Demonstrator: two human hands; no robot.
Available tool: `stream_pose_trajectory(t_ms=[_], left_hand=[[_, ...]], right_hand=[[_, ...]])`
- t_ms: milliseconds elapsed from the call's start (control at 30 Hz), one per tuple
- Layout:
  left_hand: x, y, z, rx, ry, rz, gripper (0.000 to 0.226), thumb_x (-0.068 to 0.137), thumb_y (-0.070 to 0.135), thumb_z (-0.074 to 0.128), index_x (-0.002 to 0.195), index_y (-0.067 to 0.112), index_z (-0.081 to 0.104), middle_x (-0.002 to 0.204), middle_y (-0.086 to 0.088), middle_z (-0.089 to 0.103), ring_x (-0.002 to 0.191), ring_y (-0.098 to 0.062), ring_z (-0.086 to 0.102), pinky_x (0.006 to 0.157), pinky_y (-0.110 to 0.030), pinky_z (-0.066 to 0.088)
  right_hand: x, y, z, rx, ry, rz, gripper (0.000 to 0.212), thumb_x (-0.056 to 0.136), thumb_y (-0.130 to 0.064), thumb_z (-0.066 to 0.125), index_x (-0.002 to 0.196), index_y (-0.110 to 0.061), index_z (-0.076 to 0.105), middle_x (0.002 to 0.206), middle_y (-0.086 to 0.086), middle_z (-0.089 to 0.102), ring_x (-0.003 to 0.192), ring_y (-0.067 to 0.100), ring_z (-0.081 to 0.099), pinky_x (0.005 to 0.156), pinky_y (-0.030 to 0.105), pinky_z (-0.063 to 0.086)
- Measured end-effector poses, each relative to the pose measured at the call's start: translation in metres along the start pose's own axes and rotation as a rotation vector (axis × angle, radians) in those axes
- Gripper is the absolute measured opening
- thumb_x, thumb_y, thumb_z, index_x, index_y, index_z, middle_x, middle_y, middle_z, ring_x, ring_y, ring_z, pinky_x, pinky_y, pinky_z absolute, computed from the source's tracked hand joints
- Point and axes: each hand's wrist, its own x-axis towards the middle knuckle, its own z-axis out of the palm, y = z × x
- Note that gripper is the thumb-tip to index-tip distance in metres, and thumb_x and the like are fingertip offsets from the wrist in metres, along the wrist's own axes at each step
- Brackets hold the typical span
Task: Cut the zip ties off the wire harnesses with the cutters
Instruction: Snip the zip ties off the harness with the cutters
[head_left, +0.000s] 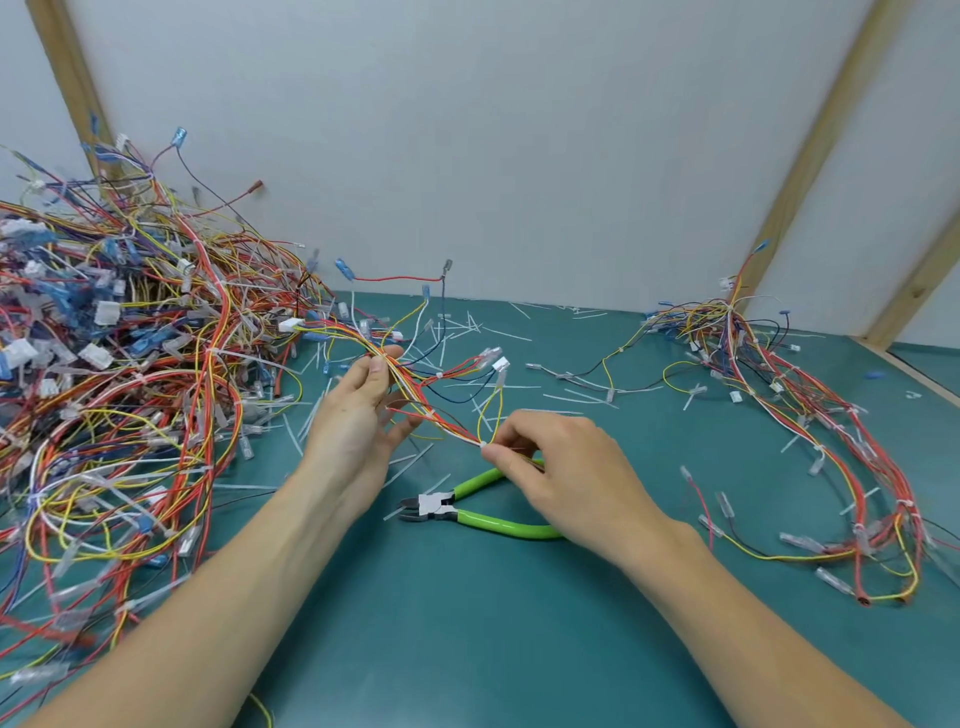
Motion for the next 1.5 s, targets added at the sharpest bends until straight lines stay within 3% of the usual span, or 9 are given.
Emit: stream_pose_trajectory(t_ms=[200, 367, 500, 600, 767, 933, 1133, 1333, 1500], left_hand=[[0.000, 0.000, 0.000, -0.022, 0.042, -0.058, 0.020, 0.102, 0.038, 0.053, 0.109, 0.026, 0.068, 0.083, 0.016, 0.071, 0.073, -0.003, 0.068, 0.068, -0.024, 0.053], [0.000, -0.001, -0.003, -0.004, 0.043, -0.090, 0.014, 0.099, 0.027, 0.059, 0.089, 0.027, 0.069, 0.084, 0.013, 0.073, 0.070, -0.004, 0.069, 0.061, -0.022, 0.052], [0.000, -0.001, -0.002, 0.026, 0.046, -0.081, 0.014, 0.098, 0.028, 0.061, 0.089, 0.025, 0.071, 0.082, 0.013, 0.073, 0.065, -0.003, 0.066, 0.058, -0.020, 0.050], [0.000, -0.001, -0.002, 0.076, 0.069, -0.054, 0.014, 0.096, 0.031, 0.065, 0.090, 0.021, 0.072, 0.082, 0.011, 0.072, 0.059, -0.003, 0.062, 0.050, -0.017, 0.046], [-0.001, 0.000, 0.000, 0.184, 0.168, 0.046, 0.017, 0.092, 0.032, 0.070, 0.086, 0.017, 0.070, 0.078, 0.009, 0.069, 0.054, -0.004, 0.060, 0.043, -0.017, 0.042], [-0.003, 0.002, 0.000, 0.250, 0.224, 0.163, 0.017, 0.091, 0.027, 0.073, 0.090, 0.011, 0.068, 0.071, 0.006, 0.072, 0.052, -0.007, 0.064, 0.040, -0.018, 0.042], [-0.005, -0.004, 0.002, 0.335, 0.127, 0.111, 0.010, 0.100, 0.016, 0.060, 0.101, 0.017, 0.070, 0.087, 0.006, 0.079, 0.058, -0.008, 0.069, 0.040, -0.019, 0.045], [-0.006, -0.004, 0.004, 0.487, 0.107, 0.241, 0.011, 0.097, 0.016, 0.062, 0.091, 0.016, 0.072, 0.069, 0.004, 0.072, 0.047, -0.010, 0.055, 0.043, -0.015, 0.037], [-0.014, -0.004, 0.012, 0.449, -0.143, 0.190, 0.023, 0.098, 0.024, 0.062, 0.084, 0.017, 0.079, 0.065, 0.000, 0.065, 0.046, -0.013, 0.049, 0.042, -0.021, 0.033]], right_hand=[[0.002, 0.004, 0.001, 0.024, 0.138, -0.027, 0.027, 0.103, -0.044, 0.057, 0.084, -0.024, 0.059, 0.072, -0.011, 0.058, 0.072, 0.013, 0.052, 0.064, 0.037, 0.044], [0.000, -0.002, 0.001, 0.088, 0.213, -0.059, 0.030, 0.102, -0.043, 0.054, 0.078, -0.026, 0.051, 0.058, -0.012, 0.048, 0.061, 0.014, 0.047, 0.056, 0.033, 0.035], [-0.002, -0.006, -0.001, 0.140, 0.203, -0.080, 0.025, 0.099, -0.044, 0.053, 0.081, -0.027, 0.050, 0.055, -0.013, 0.046, 0.057, 0.014, 0.046, 0.056, 0.030, 0.031], [-0.003, -0.007, -0.002, 0.161, 0.208, -0.101, 0.021, 0.099, -0.037, 0.059, 0.082, -0.029, 0.050, 0.055, -0.012, 0.046, 0.057, 0.016, 0.046, 0.056, 0.028, 0.030], [-0.002, -0.005, -0.003, 0.147, 0.245, -0.096, 0.024, 0.102, -0.038, 0.050, 0.082, -0.026, 0.048, 0.055, -0.007, 0.041, 0.057, 0.020, 0.042, 0.057, 0.041, 0.038], [-0.002, 0.002, 0.000, 0.123, 0.237, -0.070, 0.026, 0.105, -0.035, 0.049, 0.081, -0.024, 0.051, 0.055, -0.004, 0.042, 0.057, 0.022, 0.042, 0.056, 0.041, 0.036], [0.001, 0.006, 0.003, 0.175, 0.377, -0.004, 0.029, 0.105, -0.034, 0.054, 0.078, -0.027, 0.048, 0.056, -0.005, 0.044, 0.056, 0.021, 0.042, 0.054, 0.039, 0.034], [0.003, 0.007, -0.002, 0.232, 0.488, 0.010, 0.025, 0.104, -0.034, 0.058, 0.080, -0.027, 0.052, 0.060, -0.008, 0.049, 0.056, 0.018, 0.044, 0.052, 0.035, 0.033], [0.001, 0.002, 0.001, 0.256, 0.445, 0.002, 0.025, 0.099, -0.040, 0.061, 0.079, -0.024, 0.060, 0.062, -0.005, 0.061, 0.059, 0.021, 0.056, 0.058, 0.046, 0.048]])
